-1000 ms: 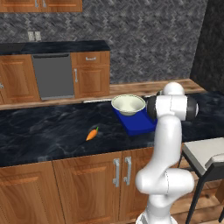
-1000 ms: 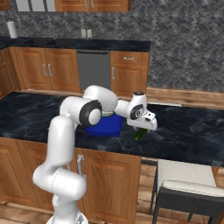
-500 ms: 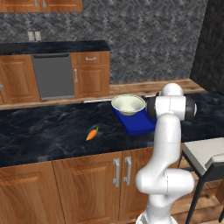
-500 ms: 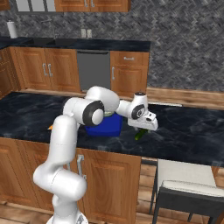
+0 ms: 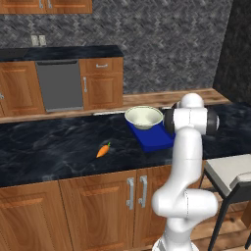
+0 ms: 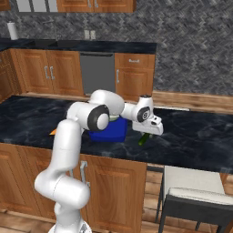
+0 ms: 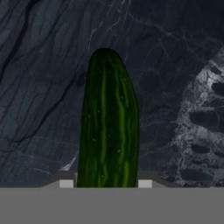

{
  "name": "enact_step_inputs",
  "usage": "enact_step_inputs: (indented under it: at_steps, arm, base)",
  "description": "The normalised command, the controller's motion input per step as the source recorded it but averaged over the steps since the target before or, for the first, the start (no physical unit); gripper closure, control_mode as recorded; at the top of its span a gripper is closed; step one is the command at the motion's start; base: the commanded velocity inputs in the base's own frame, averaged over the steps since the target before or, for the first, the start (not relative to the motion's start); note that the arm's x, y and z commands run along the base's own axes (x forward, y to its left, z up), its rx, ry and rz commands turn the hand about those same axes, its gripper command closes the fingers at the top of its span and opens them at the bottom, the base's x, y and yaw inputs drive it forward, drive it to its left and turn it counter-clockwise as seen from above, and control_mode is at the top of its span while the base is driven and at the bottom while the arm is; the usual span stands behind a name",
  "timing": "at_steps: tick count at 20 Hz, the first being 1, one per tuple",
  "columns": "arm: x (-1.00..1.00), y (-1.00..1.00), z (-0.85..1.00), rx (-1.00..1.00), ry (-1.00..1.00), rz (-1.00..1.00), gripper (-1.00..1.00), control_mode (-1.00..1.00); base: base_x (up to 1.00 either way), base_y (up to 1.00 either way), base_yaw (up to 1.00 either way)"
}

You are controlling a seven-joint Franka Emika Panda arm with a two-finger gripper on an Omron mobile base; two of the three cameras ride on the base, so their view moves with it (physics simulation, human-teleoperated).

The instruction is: Place the two vegetables and bowl onto the tray for setting up a vegetable dip station.

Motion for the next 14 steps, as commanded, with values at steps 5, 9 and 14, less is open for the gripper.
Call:
enact_step_inputs:
  at_steps: [5, 9, 14]
  arm:
    - [0.00, -0.10, -0.10, 0.00, 0.04, -0.05, 1.00, -1.00]
    - [-0.11, -0.11, -0.01, 0.01, 0.01, -0.04, 1.00, -1.00]
    - [-0.26, -0.13, 0.19, 0.02, 0.00, -0.06, 1.00, -1.00]
  base:
    - [0.00, 0.00, 0.00]
    - [0.00, 0.00, 0.00]
    - [0.00, 0.00, 0.00]
